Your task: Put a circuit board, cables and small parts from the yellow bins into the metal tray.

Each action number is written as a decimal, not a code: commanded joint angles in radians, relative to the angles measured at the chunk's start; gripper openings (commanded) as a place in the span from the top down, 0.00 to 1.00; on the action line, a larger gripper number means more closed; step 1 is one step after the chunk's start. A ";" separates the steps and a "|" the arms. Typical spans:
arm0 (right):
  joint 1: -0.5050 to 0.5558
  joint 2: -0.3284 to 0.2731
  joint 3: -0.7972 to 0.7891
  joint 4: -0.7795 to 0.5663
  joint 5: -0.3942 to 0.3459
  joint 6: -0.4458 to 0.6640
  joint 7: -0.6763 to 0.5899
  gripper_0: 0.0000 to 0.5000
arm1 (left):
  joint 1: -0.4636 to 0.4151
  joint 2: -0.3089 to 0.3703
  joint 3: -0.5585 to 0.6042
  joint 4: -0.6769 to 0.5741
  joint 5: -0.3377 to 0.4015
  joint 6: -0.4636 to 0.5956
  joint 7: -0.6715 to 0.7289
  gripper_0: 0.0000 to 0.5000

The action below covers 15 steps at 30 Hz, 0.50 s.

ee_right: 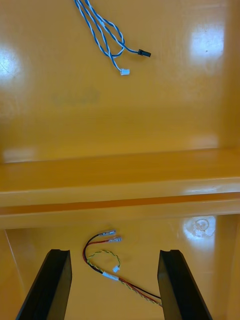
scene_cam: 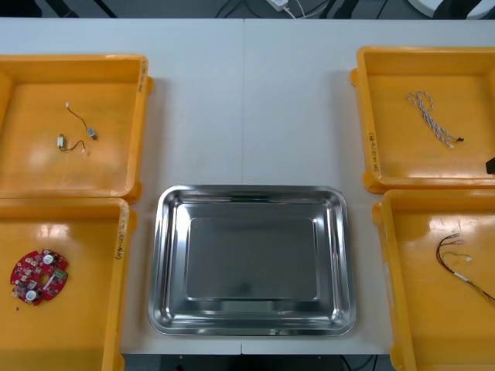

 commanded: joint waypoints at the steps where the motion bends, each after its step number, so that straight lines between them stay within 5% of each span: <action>1: 0.020 -0.009 -0.023 -0.003 -0.010 0.012 -0.048 0.00 | 0.036 -0.016 -0.005 0.003 0.002 0.006 -0.094 0.00; 15: 0.027 -0.001 -0.035 -0.007 -0.022 0.023 -0.029 0.00 | 0.031 -0.001 -0.005 -0.029 0.013 0.006 -0.028 0.00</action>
